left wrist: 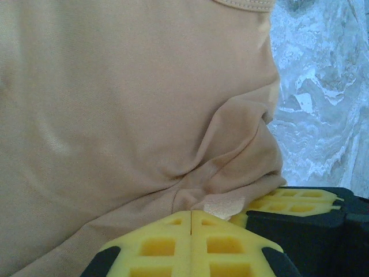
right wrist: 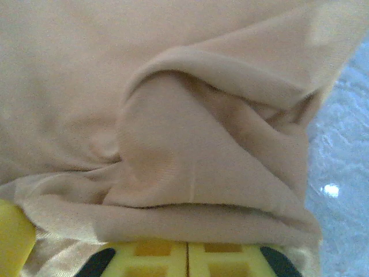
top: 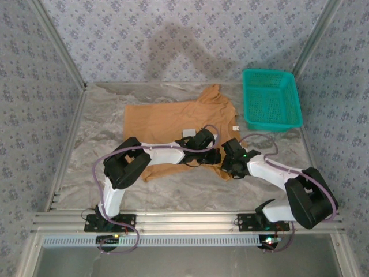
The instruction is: Fold the inside-out t-shirt
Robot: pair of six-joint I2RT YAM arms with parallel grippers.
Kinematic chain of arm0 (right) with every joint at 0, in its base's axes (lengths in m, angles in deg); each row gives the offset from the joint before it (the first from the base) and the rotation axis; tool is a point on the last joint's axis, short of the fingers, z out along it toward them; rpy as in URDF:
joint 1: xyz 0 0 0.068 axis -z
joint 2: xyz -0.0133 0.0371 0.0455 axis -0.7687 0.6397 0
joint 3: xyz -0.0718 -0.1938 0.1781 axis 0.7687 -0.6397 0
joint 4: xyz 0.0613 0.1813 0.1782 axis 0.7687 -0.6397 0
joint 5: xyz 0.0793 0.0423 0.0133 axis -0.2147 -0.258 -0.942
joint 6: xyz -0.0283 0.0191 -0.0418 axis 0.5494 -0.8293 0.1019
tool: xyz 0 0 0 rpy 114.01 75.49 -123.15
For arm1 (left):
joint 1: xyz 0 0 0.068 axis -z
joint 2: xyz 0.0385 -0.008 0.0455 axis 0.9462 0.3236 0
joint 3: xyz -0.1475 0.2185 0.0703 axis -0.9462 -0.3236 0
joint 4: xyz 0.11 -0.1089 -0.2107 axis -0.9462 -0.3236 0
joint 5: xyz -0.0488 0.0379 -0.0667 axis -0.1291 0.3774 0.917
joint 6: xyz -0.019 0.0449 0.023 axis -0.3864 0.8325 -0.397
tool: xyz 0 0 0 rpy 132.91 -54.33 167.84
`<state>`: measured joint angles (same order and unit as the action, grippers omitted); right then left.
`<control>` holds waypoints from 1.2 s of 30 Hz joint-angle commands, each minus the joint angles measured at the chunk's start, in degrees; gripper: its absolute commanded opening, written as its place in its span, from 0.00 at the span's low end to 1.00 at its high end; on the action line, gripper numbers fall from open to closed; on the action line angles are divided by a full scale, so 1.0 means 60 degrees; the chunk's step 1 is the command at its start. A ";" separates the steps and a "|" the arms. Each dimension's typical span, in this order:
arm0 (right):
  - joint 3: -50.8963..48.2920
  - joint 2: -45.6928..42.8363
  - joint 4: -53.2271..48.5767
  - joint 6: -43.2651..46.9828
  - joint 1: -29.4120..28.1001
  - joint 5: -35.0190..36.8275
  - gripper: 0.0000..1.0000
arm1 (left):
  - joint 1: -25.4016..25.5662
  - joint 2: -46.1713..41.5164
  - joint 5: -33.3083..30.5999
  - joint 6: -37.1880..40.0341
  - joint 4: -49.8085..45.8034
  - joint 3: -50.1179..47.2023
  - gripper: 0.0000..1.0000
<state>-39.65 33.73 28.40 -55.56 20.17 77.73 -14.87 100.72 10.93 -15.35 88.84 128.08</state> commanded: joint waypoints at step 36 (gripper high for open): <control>0.1221 -0.5691 -0.3929 -0.0306 -0.1190 -0.1395 0.37 | -0.0613 0.0366 -0.1113 0.0269 -0.1196 0.0791 0.00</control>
<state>-30.58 -2.07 4.70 -57.11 12.13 68.42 -18.93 104.66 4.72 -14.71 82.18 132.95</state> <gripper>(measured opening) 0.338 0.041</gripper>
